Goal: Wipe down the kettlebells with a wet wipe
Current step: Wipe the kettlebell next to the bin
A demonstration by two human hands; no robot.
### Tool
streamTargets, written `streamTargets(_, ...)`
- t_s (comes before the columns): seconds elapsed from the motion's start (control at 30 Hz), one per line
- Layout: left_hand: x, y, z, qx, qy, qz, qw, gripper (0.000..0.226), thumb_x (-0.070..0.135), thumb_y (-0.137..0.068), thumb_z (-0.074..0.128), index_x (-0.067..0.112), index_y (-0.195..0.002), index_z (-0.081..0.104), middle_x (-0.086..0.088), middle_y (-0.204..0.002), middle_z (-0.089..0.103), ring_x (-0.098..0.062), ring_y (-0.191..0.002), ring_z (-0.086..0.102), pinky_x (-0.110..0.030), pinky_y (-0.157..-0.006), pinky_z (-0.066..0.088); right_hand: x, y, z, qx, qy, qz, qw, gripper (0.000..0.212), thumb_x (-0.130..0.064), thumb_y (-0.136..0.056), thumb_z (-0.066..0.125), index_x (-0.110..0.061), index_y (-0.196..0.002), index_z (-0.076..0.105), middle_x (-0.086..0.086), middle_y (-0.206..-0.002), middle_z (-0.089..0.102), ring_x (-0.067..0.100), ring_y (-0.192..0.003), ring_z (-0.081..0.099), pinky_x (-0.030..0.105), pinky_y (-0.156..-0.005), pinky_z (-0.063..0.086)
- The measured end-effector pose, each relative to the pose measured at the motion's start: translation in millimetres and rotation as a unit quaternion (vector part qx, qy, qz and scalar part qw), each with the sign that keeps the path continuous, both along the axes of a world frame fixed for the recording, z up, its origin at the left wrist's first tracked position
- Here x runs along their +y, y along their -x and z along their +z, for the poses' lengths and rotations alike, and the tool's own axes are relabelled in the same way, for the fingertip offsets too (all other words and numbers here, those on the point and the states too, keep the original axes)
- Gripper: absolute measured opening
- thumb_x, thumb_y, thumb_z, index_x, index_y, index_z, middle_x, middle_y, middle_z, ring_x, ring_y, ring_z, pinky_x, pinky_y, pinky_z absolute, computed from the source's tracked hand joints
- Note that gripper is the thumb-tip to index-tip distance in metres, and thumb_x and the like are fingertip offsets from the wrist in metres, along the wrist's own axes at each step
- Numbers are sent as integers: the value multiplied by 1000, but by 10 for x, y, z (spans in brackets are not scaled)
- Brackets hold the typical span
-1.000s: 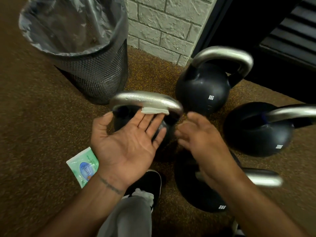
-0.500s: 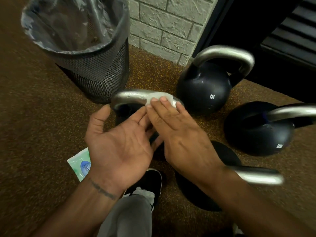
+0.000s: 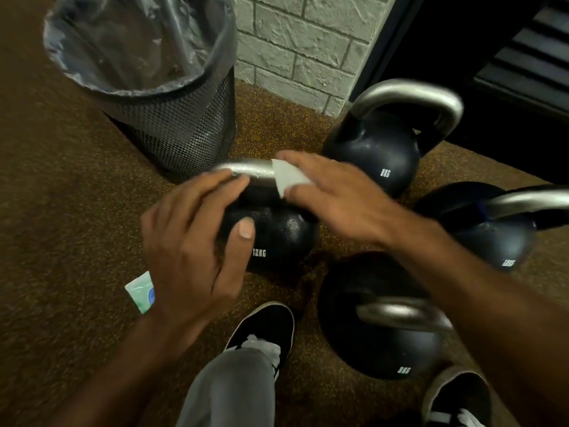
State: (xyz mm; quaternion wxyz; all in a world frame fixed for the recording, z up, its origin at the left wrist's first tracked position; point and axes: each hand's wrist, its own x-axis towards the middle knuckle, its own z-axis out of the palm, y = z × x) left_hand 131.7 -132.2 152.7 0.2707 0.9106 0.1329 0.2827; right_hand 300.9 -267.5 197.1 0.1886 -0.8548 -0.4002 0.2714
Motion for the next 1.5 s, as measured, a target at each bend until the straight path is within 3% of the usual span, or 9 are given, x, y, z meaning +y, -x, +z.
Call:
streamTargets(0.1, 63, -152, -92, 36, -100, -4, 994, 64, 49, -103, 26, 10, -148, 51, -8, -154, 50, -25, -144, 44, -52, -108, 34, 158, -404, 1, 254, -51, -46, 965, 67, -69, -88, 44, -19, -128, 64, 5, -117, 72, 29, -109, 65, 53, -106, 43)
streamTargets(0.17, 72, -204, -199, 42, -130, -16, 991, 67, 50, -104, 22, 9, -149, 50, -7, -155, 48, -24, -146, 42, -55, -109, 35, 245, -602, -21, 377, -77, -98, 918, 74, -63, -93, 44, -7, -142, 49, 17, -110, 73, 38, -104, 65, 50, -102, 45)
streamTargets(0.33, 48, -246, -349, 13, -176, 7, 984, 67, 50, -104, 22, 8, -148, 51, -7, -156, 48, -25, -146, 42, -58, -106, 37, 414, -709, 77, 443, 37, -53, 894, 88, -67, -99, 25, 10, -136, 48, 19, -96, 68, 33, -98, 64, 50, -111, 42)
streamTargets(0.43, 15, -259, -411, -3, -176, 23, 984, 67, 49, -103, 24, 8, -151, 48, -8, -158, 45, -24, -148, 38, -57, -107, 37, 366, -593, 49, 347, -37, -85, 933, 58, -44, -107, 31, -4, -148, 44, 5, -93, 76, 23, -98, 71, 55, -112, 42)
streamTargets(0.53, -12, -291, -489, -8, -172, 34, 984, 67, 48, -102, 27, 7, -152, 46, -9, -159, 42, -26, -149, 36, -56, -107, 37, 151, -226, 84, 94, -28, 29, 995, 44, -39, -110, 29, -22, -142, 55, -3, -135, 66, 10, -127, 58, 45, -119, 33)
streamTargets(0.63, 0, -328, -585, -12, -187, 46, 981, 66, 45, -101, 34, 5, -152, 44, -10, -160, 40, -27, -150, 35, -56, -108, 37, -97, 221, -65, -178, 18, 127, 976, 64, -41, -103, 15, -17, -163, 14, 2, -170, 12, 15, -157, 8, 44, -127, 5)
streamTargets(0.77, 35, -365, -729, -7, -233, 55, 971, 70, 40, -94, 51, 4, -153, 40, -15, -160, 38, -32, -150, 34, -58, -110, 36, -292, 435, -371, -349, 59, 145, 924, 72, -43, -101, 25, -9, -162, 7, 11, -170, 2, 27, -157, -1, 58, -124, 10)
streamTargets(1.33, -2, -421, -819, -22, -220, 66, 973, 80, 54, -92, 38, 5, -155, 35, -17, -160, 36, -35, -150, 32, -61, -108, 36, -112, 473, -291, -363, 62, 89, 925, 78, -52, -102, 28, -8, -162, 7, 13, -170, 2, 27, -157, 1, 60, -123, 10)
streamTargets(1.5, 3, -442, -863, -17, -240, 74, 968, 84, 55, -90, 49, 6, -155, 32, -15, -161, 31, -36, -150, 30, -61, -108, 37, -352, 514, -367, -354, 58, 79, 930, 77, -49, -101, 28, -8, -162, 6, 13, -170, 0, 26, -157, 0, 58, -124, 11)
